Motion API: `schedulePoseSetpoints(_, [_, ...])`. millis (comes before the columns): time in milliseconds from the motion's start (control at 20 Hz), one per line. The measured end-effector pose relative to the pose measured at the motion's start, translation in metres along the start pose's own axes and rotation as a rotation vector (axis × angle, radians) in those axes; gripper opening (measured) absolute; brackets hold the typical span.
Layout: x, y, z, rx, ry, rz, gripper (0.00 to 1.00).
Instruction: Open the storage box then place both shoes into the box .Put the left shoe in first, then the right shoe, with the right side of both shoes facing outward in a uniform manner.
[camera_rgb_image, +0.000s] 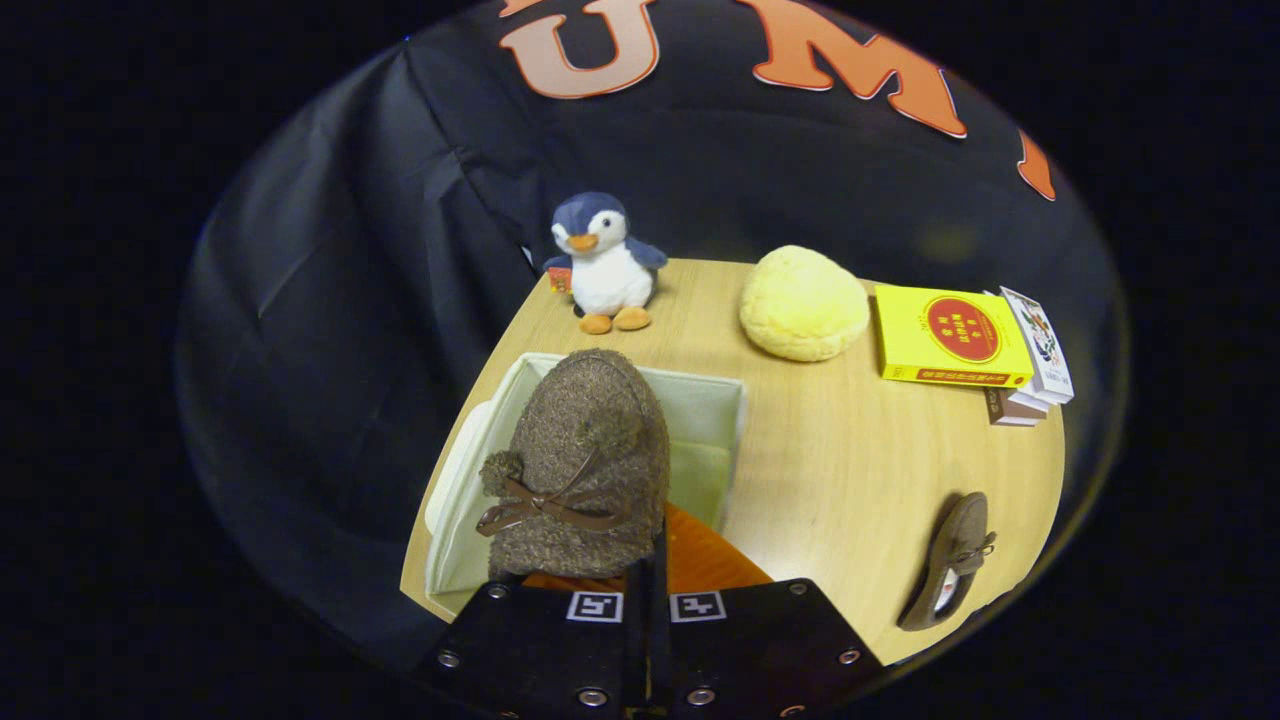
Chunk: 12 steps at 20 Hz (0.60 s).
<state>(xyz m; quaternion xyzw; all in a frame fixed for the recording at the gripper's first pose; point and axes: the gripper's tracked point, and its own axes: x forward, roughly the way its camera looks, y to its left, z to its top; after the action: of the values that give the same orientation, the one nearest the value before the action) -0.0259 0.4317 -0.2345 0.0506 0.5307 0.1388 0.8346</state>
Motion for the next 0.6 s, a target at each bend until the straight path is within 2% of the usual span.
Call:
schedulePoseSetpoints(350, [0.066, 0.019, -0.024, -0.026, 0.082, -0.104, 0.03])
schedulePoseSetpoints(600, [0.100, 0.023, -0.041, -0.024, 0.131, -0.146, 0.03])
